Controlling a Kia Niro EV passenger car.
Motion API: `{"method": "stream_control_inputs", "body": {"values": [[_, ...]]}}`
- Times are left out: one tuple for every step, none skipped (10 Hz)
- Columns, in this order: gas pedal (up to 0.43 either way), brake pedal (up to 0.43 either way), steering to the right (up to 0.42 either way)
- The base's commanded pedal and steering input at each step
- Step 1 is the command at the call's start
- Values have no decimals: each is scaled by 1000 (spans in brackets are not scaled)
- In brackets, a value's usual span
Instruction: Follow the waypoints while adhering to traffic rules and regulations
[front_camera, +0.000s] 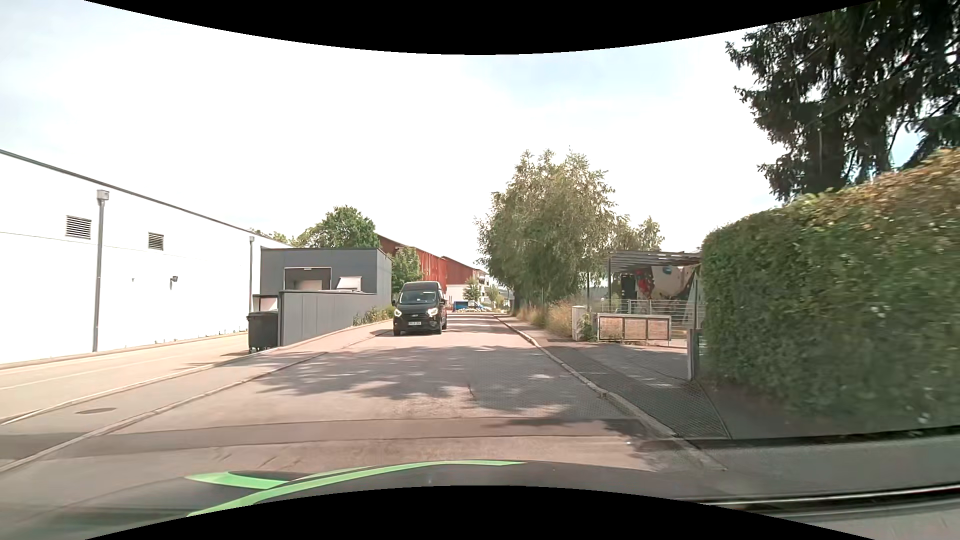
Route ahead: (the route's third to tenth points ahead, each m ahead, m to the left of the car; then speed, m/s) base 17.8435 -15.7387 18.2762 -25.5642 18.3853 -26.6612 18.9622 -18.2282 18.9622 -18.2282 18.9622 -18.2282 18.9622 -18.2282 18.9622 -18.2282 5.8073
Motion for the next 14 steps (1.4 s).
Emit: {"method": "stream_control_inputs", "body": {"values": [[0,238,3],[0,244,6],[0,244,9],[0,244,11],[0,244,11],[0,250,12],[0,250,18],[0,256,36],[0,256,65],[0,256,100],[0,256,152],[0,250,204],[0,244,265],[0,232,319]]}}
